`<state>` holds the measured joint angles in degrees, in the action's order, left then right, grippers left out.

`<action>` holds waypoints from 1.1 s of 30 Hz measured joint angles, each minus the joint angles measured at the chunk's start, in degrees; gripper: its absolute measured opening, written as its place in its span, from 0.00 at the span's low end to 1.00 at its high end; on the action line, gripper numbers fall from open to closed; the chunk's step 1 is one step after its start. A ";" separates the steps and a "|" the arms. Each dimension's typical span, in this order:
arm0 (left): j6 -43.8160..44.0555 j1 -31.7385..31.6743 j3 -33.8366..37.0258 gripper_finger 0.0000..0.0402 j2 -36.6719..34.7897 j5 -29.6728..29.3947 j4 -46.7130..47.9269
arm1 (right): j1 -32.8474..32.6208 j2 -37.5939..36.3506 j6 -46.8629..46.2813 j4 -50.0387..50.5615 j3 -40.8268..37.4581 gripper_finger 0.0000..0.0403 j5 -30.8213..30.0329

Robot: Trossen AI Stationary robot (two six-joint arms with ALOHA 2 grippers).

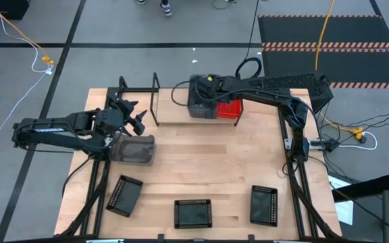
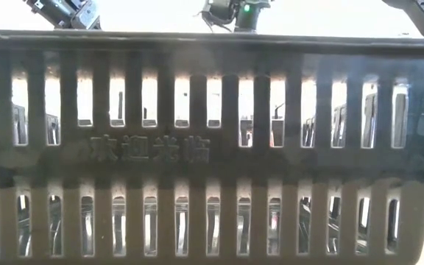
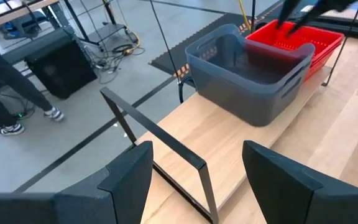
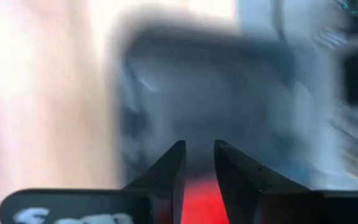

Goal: Stack baskets on shelf by color
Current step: Stack the light black bin on top of the other light black bins on the shelf

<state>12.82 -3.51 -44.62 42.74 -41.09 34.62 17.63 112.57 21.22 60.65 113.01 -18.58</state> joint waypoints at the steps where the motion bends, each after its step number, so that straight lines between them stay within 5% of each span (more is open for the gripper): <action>1: -0.04 -0.02 0.00 0.62 -0.02 -0.01 0.10 | -0.44 0.00 -1.10 -2.26 0.00 0.19 4.45; 6: 2.48 -0.01 0.00 0.62 -2.76 -1.94 5.08 | -3.91 -0.17 -4.75 -25.26 -4.24 0.19 26.85; 9: 8.19 0.00 0.00 0.62 -5.69 -2.56 9.36 | -6.82 0.08 -1.65 -43.90 -11.75 0.20 32.01; 14: 14.67 0.67 -0.04 0.62 -8.77 -2.67 14.41 | -11.96 5.45 6.60 -55.74 -13.81 0.29 28.82; 23: 16.39 0.77 -0.07 0.62 -7.74 -3.60 16.44 | -15.74 21.14 19.38 -43.98 6.75 0.53 24.36; 28: 16.02 0.77 -0.07 0.62 -7.39 -4.48 17.31 | -15.82 25.04 30.53 -41.55 8.68 0.54 24.38; 33: 15.98 0.74 -0.05 0.62 -7.43 -5.45 18.89 | -14.92 27.07 32.29 -45.74 8.76 0.50 24.33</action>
<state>28.80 -2.76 -44.67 35.31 -46.54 53.51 2.71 139.64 53.51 14.91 121.78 5.75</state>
